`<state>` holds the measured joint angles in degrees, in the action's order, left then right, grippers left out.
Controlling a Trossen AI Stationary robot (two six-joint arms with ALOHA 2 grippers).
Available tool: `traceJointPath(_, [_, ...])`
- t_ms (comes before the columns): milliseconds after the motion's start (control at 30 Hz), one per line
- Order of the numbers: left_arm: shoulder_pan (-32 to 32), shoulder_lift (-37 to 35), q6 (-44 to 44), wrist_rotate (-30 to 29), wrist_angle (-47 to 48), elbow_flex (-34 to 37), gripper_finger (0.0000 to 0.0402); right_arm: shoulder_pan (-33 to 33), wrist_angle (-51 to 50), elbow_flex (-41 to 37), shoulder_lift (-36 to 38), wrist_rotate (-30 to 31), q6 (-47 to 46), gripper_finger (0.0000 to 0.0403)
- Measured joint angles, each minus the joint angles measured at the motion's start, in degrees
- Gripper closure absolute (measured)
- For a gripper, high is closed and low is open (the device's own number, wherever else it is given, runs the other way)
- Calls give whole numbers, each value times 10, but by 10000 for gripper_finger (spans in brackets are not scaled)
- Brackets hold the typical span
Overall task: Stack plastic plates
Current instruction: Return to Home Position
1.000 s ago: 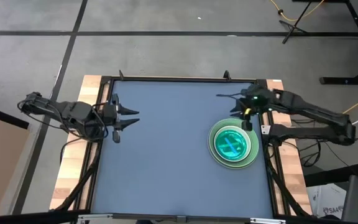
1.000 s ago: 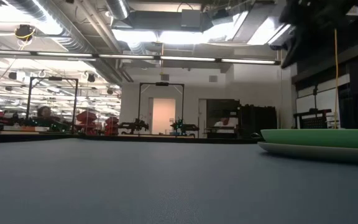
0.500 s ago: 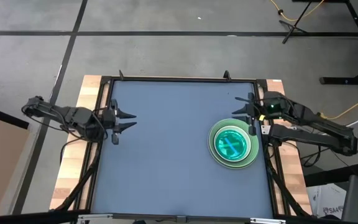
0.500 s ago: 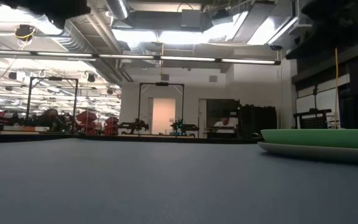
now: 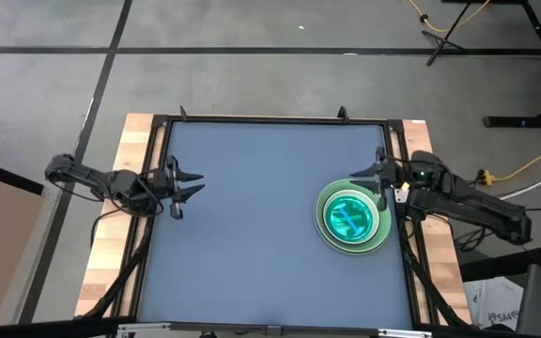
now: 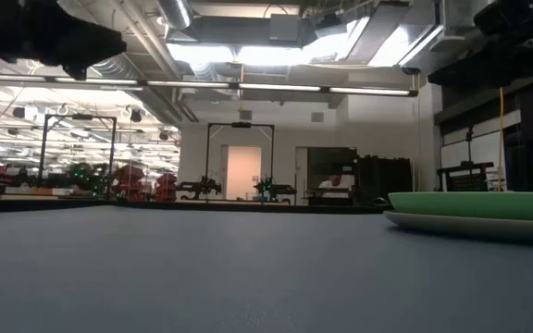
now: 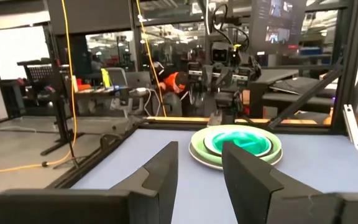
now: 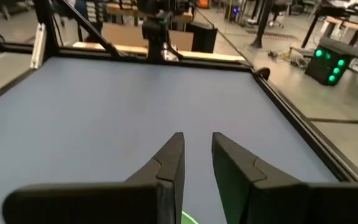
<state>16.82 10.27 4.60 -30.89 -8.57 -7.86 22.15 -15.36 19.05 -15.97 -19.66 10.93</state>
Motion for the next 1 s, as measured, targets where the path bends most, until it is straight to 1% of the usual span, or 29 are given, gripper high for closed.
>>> traceJointPath(167, [0,-37,7,0,-9,30,284,0,25,-24,26,-21,-15,329])
traceJointPath(333, [0,-65,16,0,-20,55,284,0,29,-45,45,-23,-23,329])
traceJointPath(433, [0,-75,23,0,-47,75,284,0,81,-65,52,-27,-31,329])
traceJointPath(633, [-14,-78,35,6,-54,75,284,0,213,-123,52,-40,-48,329])
traceJointPath(733, [-26,-78,39,6,-51,75,284,0,267,-160,52,-40,-76,329])
traceJointPath(800, [-36,-78,47,19,-50,75,286,0,304,-184,51,-40,-93,329])
traceJointPath(900, [-54,-78,56,62,-51,75,294,0,307,-186,50,-47,-108,329])
traceJointPath(1000, [-74,-78,56,82,-50,75,304,0,319,-186,50,-63,-111,329])
